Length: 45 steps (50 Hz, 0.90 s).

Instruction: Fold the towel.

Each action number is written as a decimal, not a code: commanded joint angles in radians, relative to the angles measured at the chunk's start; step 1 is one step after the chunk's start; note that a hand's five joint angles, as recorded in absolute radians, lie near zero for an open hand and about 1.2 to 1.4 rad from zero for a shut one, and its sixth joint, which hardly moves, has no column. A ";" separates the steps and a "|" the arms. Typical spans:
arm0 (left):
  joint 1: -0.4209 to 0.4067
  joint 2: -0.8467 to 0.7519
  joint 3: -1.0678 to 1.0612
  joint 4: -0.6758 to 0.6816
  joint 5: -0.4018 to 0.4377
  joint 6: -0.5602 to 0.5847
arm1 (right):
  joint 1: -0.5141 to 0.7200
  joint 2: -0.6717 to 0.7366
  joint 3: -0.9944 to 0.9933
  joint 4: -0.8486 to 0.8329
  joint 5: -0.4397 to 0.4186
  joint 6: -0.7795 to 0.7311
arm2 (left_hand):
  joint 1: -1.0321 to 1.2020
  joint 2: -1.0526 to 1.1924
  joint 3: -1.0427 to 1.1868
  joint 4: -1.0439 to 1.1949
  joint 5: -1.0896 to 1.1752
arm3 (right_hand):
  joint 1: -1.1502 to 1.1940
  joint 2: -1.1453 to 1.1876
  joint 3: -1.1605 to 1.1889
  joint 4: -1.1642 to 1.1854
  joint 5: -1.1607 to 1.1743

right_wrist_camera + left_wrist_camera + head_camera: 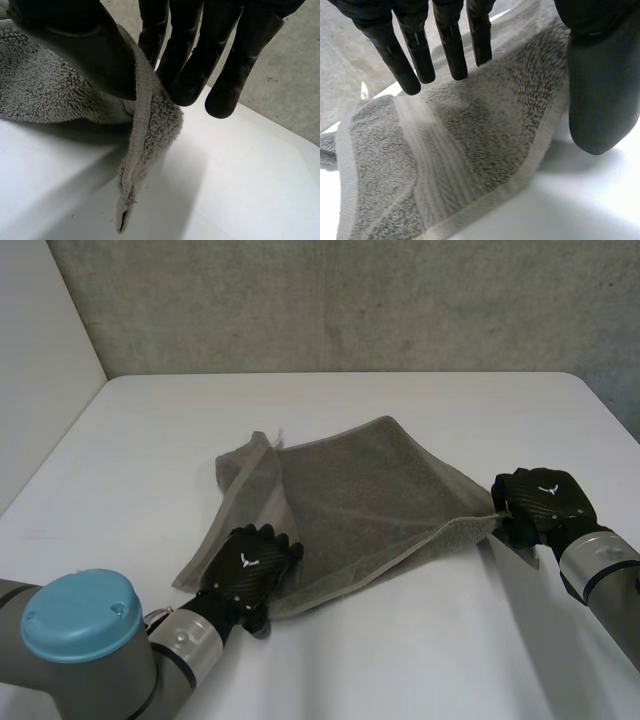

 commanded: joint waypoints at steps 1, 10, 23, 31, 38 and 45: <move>-0.002 -0.056 0.047 0.086 -0.109 -0.011 | 0.002 0.000 0.004 0.000 0.000 0.000 | -0.067 -0.068 -0.057 -0.081 -0.213 | 0.060 0.063 0.064 0.058 0.060; 0.001 -0.065 0.078 0.160 -0.274 -0.013 | 0.013 0.000 0.004 0.000 0.000 0.000 | -0.003 -0.003 0.007 -0.016 -0.149 | 0.060 0.063 0.064 0.058 0.060; 0.000 -0.013 0.056 0.157 -0.284 0.012 | 0.011 -0.017 0.000 0.002 0.005 0.005 | 0.895 0.895 0.905 0.882 0.749 | 0.060 0.063 0.064 0.058 0.060; 0.015 0.244 0.056 0.146 -0.288 0.053 | 0.008 -0.210 -0.106 0.150 -0.022 0.003 | 0.895 0.895 0.905 0.882 0.749 | 0.060 0.063 0.064 0.058 0.060; 0.033 0.508 0.139 0.115 -0.282 0.117 | 0.000 -0.375 -0.374 0.450 -0.117 0.002 | 0.895 0.895 0.905 0.882 0.749 | 0.060 0.063 0.064 0.058 0.060; 0.040 0.614 0.347 -0.136 -0.281 0.197 | -0.022 -0.410 -0.690 0.682 -0.155 -0.110 | 0.895 0.895 0.905 0.882 0.749 | 0.060 0.063 0.064 0.058 0.060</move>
